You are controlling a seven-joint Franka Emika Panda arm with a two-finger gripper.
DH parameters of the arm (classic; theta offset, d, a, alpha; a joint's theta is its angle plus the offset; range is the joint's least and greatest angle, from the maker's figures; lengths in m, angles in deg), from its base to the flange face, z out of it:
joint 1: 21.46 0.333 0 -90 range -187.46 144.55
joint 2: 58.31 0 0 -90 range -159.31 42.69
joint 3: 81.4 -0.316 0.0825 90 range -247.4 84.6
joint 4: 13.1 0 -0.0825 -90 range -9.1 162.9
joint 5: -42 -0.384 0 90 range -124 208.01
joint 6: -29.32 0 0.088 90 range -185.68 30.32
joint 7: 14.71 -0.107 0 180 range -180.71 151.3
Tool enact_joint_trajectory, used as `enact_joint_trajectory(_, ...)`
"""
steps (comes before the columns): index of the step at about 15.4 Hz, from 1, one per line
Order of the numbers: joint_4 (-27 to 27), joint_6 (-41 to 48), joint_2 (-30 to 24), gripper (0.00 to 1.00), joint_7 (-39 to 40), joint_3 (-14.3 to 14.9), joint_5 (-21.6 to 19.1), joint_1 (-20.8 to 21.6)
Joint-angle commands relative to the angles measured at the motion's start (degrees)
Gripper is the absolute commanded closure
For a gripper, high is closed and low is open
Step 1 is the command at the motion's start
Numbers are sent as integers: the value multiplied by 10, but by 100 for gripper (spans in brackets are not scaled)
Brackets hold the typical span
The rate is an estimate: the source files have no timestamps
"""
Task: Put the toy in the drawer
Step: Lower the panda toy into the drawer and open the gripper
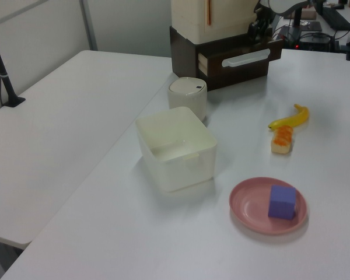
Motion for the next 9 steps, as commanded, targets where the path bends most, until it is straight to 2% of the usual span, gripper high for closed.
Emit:
enact_joint_trajectory(1, -2, -5, -5, 0, -11, 2, 9, 2)
enact_joint_trajectory(5, 3, 11, -51, 0, -15, -2, -1, 2)
enact_joint_trajectory(9, -2, 161, -111, 0, -23, -12, -7, 12)
